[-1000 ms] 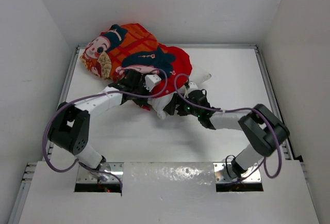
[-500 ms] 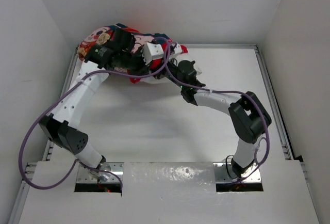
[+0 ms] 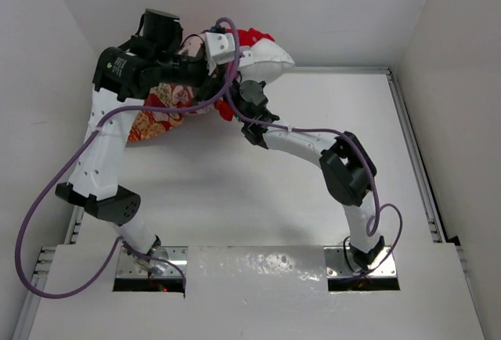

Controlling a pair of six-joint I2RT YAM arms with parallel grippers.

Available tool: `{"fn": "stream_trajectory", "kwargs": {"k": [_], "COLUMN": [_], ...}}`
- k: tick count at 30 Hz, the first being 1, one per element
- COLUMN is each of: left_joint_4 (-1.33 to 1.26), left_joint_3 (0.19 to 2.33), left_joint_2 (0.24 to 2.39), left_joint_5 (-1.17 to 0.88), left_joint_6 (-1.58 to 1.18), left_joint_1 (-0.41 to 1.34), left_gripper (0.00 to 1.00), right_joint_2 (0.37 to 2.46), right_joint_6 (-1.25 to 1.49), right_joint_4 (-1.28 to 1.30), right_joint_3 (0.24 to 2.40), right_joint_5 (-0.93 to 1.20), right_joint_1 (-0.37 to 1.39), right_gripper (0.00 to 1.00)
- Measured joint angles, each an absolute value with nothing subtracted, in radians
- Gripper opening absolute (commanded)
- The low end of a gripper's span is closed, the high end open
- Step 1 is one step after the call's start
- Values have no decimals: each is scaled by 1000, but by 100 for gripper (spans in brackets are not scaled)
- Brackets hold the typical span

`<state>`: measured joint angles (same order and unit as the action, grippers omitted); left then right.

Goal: Put the pillow into the pillowcase

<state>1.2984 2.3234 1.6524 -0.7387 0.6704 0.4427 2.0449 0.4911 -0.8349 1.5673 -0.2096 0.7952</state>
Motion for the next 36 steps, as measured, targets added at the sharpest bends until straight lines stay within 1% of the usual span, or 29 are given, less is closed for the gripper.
{"fn": "stream_trajectory", "kwargs": {"k": [2,3,4,5,6,8,9,10,11,14,16,19,21,22,24,26,28,31,34,35,36], "left_joint_4": [1324,1335,1343,1341,1333,1325,1318,1304,1299,1236,1182,1113,1092,1094,1112,1113,1118,1132,1150,1154,1157], "left_joint_3": [2358,2351,2333,2287,2229,2087,2016,1929,1860,1664,1541,1392,1337,1326,1324,1324,1324,1341,1382,1394,1404], "left_joint_2": [1647,1636,1623,1598,1570,1501,1472,1437,1414,1372,1358,1357,1358,1359,1361,1369,1384,1423,1458,1461,1462], "left_joint_5": [-709,-677,-655,-626,-601,-552,-532,-513,-498,-463,-451,-509,-559,-549,-458,-385,-341,-314,-298,-290,-284], "left_joint_6": [658,664,670,678,683,697,701,704,707,715,731,762,777,788,813,833,844,857,864,866,869], "left_joint_1": [442,442,443,443,444,445,445,442,440,432,430,447,467,471,448,417,405,405,405,405,405], "left_gripper": [0,0,0,0,0,0,0,0,0,0,0,0,0,0,0,0,0,0,0,8,21], "right_joint_2": [2072,2078,2077,2068,2050,1997,1958,1908,1866,1741,1663,1541,1451,1407,1298,1232,1206,1186,1063,1013,973], "right_joint_6": [517,524,525,522,518,497,489,472,460,413,391,393,385,364,303,262,246,254,302,324,347], "right_joint_4": [-841,-839,-836,-829,-811,-746,-699,-636,-575,-376,-294,-212,-173,-147,-27,76,171,250,212,200,186], "right_joint_3": [1557,1545,1535,1515,1486,1415,1364,1308,1263,1143,1044,891,798,764,692,648,628,623,557,533,515], "right_joint_5": [-199,-177,-157,-120,-87,-16,9,36,53,99,108,100,105,117,167,171,75,-47,-31,-10,20], "right_joint_1": [780,774,772,770,769,770,770,769,767,751,740,735,736,734,717,703,698,670,559,506,453], "right_gripper": [1,15,26,38,52,79,84,95,99,99,99,99,99,99,99,99,99,99,99,99,99]}}
